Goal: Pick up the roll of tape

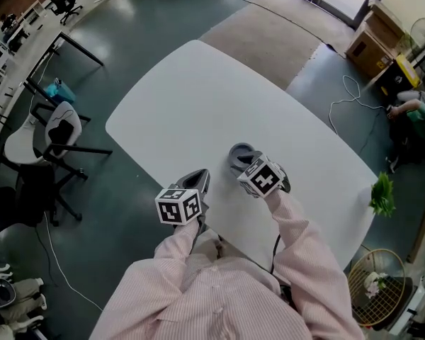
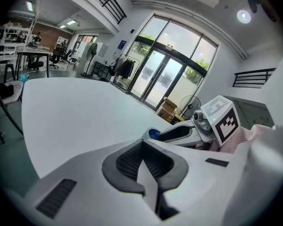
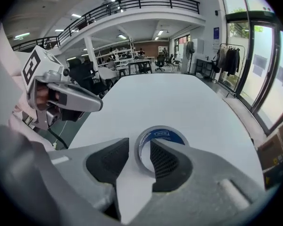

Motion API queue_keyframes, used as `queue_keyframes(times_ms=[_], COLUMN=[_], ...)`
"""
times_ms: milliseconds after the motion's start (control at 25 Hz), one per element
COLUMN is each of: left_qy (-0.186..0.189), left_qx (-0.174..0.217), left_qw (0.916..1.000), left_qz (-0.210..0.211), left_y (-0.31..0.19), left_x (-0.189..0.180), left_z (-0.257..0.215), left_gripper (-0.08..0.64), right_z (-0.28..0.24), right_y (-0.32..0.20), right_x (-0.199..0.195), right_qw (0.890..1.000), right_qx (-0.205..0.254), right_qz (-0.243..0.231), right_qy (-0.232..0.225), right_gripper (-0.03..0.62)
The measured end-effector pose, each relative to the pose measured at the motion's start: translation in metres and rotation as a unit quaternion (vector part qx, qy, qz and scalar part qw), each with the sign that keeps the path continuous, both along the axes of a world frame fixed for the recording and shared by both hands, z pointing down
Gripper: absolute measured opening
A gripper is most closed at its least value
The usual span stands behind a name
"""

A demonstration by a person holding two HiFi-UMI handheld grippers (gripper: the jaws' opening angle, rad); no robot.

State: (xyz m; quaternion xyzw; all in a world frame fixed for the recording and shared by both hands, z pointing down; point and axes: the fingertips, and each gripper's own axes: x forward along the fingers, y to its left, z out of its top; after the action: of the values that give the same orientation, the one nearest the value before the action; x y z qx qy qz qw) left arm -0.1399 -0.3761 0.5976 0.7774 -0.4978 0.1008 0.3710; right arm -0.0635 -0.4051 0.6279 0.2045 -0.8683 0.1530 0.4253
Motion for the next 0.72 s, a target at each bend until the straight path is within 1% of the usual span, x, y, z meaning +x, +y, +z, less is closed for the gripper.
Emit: queue_keyframes(times_ms=[200,400,520,600,720], left_qy=[0.003,0.005,0.006,0.006,0.004], left_qx=[-0.016,-0.027,-0.03,-0.031,-0.032], left_qw=[0.9999,0.9996,0.9995,0.9995,0.9995], left_qz=[-0.002,-0.003,-0.002,-0.001,-0.002], left_y=[0.001,0.002,0.001,0.001,0.001], left_x=[0.001,-0.003,-0.004,-0.003,-0.004], left_z=[0.012,0.02,0.022,0.023,0.023], left_gripper=[0.001,0.0,0.0,0.0,0.0], right_z=[0.018,0.027,0.026,0.027,0.027], right_y=[0.003,0.008,0.008,0.007,0.006], right_x=[-0.007,-0.014,-0.018,-0.017,-0.016], right_qw=[0.998,0.993,0.991,0.989,0.989], right_qx=[-0.004,-0.009,0.002,0.012,0.016], right_qz=[-0.053,-0.09,-0.106,-0.111,-0.112], right_qy=[0.04,0.072,0.086,0.096,0.096], right_gripper=[0.129,0.124,0.11,0.069,0.064])
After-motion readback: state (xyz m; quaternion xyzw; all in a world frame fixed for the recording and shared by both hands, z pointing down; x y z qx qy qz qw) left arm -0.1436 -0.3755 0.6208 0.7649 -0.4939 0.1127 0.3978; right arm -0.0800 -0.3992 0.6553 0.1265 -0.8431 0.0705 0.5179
